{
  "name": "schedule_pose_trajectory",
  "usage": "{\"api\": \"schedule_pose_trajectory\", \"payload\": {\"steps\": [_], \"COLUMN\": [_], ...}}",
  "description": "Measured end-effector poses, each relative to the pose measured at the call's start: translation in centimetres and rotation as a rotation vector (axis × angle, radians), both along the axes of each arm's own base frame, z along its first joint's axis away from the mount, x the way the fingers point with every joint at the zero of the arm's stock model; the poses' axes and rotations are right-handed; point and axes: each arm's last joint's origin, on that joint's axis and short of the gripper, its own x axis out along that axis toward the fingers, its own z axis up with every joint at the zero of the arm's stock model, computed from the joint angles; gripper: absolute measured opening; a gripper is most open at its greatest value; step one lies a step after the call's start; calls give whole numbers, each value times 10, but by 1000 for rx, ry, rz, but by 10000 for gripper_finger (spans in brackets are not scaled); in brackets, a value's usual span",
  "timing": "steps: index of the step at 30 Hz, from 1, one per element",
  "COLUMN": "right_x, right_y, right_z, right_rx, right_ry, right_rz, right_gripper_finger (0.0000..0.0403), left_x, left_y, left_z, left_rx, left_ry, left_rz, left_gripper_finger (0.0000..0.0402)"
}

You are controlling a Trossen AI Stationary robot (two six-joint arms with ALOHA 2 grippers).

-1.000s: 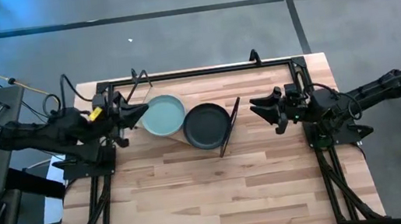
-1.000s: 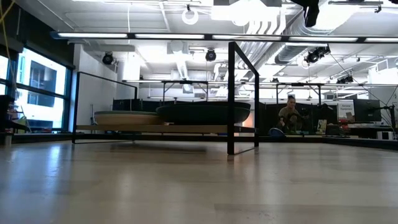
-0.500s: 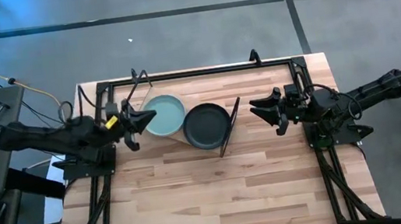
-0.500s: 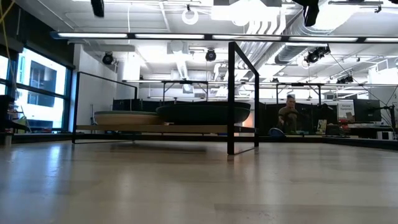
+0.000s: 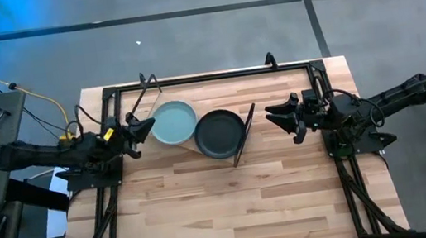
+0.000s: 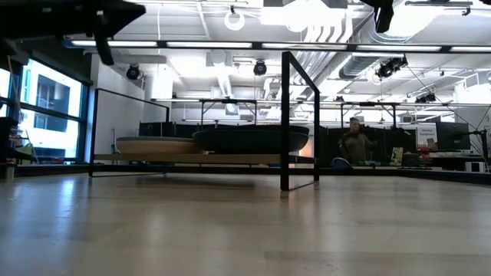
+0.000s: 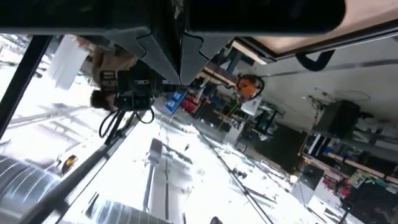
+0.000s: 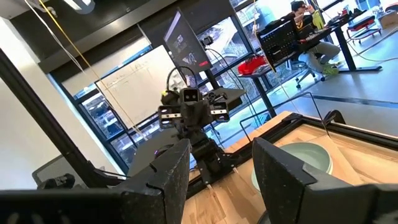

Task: Place and stack plates onto a shelf
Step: Return to Home Position

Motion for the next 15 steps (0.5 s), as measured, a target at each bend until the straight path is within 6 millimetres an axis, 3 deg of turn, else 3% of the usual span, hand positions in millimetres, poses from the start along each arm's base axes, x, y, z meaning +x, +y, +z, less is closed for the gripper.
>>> {"api": "schedule_pose_trajectory", "payload": {"steps": [8, 15], "right_x": [0, 0], "right_y": [0, 0], "right_z": [-2, -3], "right_rx": [-10, -5], "right_ry": [26, 30], "right_rz": [0, 1], "right_gripper_finger": [155, 155], "left_x": [-16, -15], "left_y": [6, 6], "left_z": [-27, -38], "left_rx": [-44, -73], "left_ry": [-43, 60], "left_rz": [-11, -4], "left_gripper_finger": [0, 0]}}
